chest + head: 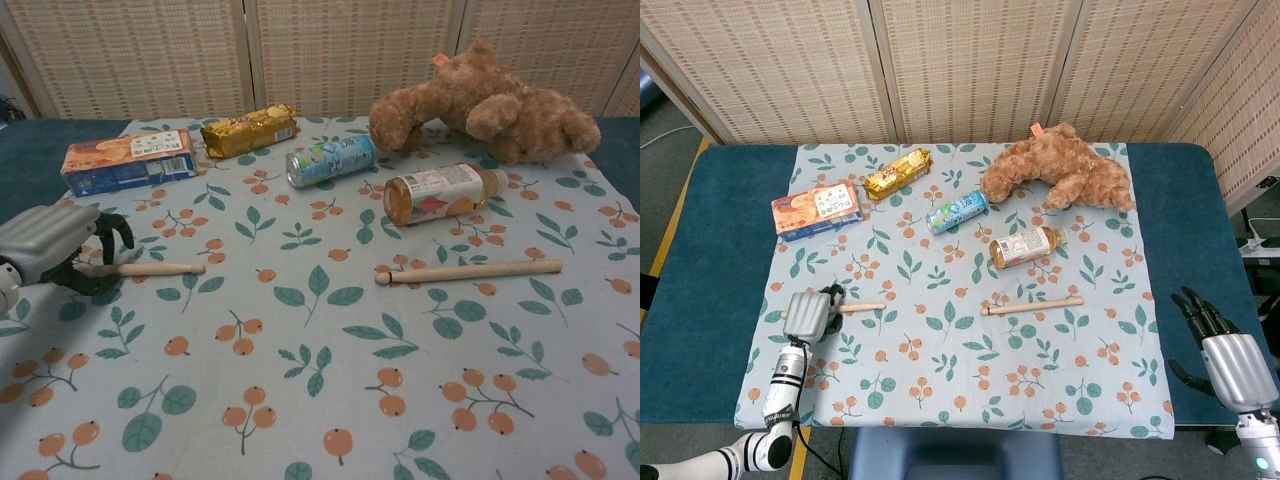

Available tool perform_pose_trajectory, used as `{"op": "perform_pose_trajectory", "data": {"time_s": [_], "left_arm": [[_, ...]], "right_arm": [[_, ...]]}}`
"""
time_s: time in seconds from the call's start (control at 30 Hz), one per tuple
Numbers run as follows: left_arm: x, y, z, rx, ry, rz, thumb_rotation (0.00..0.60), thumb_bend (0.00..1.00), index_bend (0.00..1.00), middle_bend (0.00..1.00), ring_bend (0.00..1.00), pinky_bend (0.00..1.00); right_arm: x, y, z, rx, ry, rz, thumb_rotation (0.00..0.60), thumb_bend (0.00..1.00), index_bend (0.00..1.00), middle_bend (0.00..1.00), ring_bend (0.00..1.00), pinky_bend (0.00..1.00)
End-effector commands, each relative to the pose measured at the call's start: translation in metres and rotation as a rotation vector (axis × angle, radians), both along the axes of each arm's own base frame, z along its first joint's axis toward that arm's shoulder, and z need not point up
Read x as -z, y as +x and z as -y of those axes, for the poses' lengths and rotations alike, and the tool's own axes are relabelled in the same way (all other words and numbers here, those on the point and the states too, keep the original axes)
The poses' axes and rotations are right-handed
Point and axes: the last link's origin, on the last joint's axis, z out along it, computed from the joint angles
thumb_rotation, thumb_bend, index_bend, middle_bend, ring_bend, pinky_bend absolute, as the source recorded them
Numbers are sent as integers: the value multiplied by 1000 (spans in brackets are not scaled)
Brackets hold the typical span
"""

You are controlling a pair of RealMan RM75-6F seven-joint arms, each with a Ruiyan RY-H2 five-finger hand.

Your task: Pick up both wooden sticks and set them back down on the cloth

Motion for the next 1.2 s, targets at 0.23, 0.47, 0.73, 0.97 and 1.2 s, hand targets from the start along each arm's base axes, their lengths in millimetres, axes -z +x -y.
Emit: {"op": "perform_pose_trajectory", "data": {"time_s": [0.23,0.47,0.73,0.97,1.2], "left_arm": [[-4,-20,-2,-14,25,-64,600,357,412,538,987,1000],[-2,-31,3,-42,-8,-79,600,355,396,513,986,1000],[-5,-30,4,-31,33,-83,600,398,580,712,992,1000],[-8,-27,6,1,50,-83,600,427,648,813,1000,1000],[-31,-17,9,59,110,-36,600,426,649,823,1000,1000]], "right_arm": [[2,0,-2,4,28,0,600,157,2,0,115,383],[2,0,-1,8,35,-1,600,157,2,0,115,383],[4,-1,-1,17,51,-4,600,157,2,0,115,384],[9,-4,4,36,56,-25,600,157,8,0,127,388],[34,-11,44,-15,-24,-77,600,157,343,252,688,953]]}}
